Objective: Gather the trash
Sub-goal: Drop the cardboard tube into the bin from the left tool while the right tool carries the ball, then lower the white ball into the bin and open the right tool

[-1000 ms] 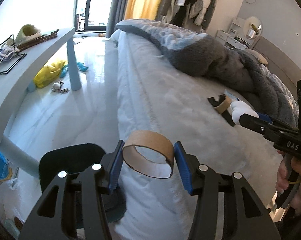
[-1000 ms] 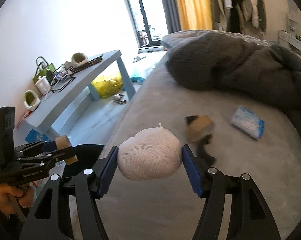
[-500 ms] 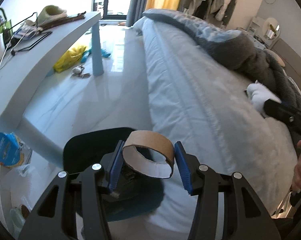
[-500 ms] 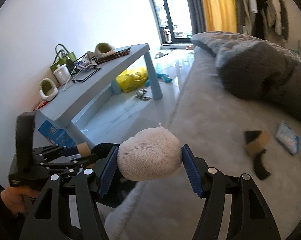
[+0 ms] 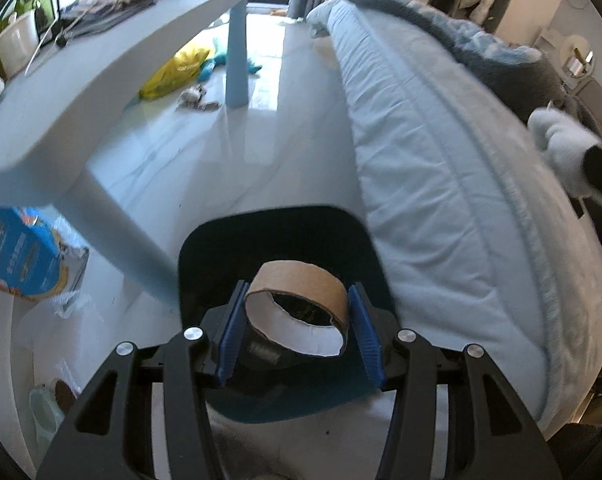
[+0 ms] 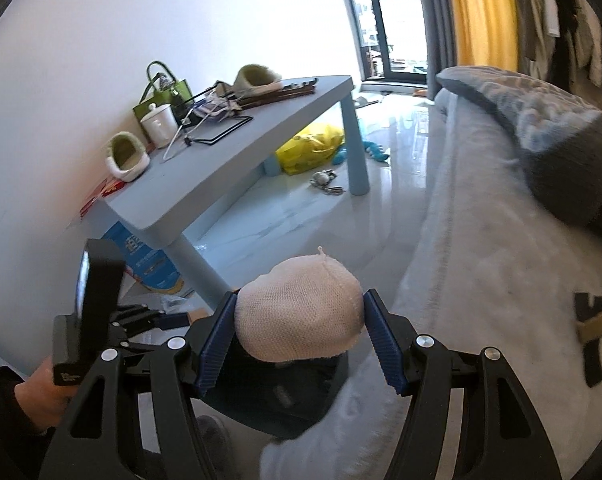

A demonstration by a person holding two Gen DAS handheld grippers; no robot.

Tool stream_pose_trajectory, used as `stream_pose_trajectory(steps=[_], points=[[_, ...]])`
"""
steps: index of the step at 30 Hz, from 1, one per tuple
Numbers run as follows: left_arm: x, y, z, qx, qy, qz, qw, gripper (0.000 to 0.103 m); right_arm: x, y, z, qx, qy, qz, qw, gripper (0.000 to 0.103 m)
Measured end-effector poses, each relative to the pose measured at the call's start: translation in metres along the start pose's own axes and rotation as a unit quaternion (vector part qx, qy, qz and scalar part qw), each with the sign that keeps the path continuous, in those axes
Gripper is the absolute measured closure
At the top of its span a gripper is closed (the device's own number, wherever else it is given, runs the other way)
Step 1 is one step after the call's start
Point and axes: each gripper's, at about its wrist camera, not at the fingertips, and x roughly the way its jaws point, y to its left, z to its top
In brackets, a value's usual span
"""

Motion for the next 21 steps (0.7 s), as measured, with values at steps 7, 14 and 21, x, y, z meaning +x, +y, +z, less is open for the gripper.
stream_pose_trajectory(steps=[7, 14, 21], points=[[0.016, 0.024, -0.016, -0.006, 0.046, 0.007, 0.9989, 0.049, 0.022, 0.024, 0.005, -0.011, 0.008, 0.013, 1.000, 0.038], [0.023, 0.031, -0.026, 0.004, 0.070, -0.004, 0.9975, 0.046, 0.044, 0.040, 0.009, -0.018, 0.017, 0.016, 1.000, 0.038], [0.013, 0.040, -0.027, -0.001, 0.057, -0.030, 0.9979, 0.033, 0.069, 0.046, 0.006, -0.020, 0.042, 0.005, 0.999, 0.038]])
